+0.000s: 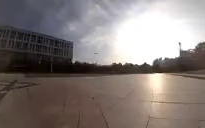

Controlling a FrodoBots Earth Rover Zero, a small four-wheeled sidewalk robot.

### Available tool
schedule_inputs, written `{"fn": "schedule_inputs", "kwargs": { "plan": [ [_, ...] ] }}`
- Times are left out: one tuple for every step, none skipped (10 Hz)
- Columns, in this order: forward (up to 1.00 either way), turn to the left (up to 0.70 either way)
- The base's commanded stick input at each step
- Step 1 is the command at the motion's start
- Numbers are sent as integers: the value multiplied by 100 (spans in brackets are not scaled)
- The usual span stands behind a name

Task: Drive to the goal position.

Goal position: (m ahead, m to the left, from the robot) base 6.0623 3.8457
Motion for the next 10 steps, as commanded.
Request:
{"fn": "schedule_inputs", "kwargs": {
  "plan": [
    [70,0],
    [70,0],
    [70,0],
    [70,9],
    [70,17],
    [70,25],
    [70,34],
    [70,29],
    [70,23],
    [70,17]
  ]
}}
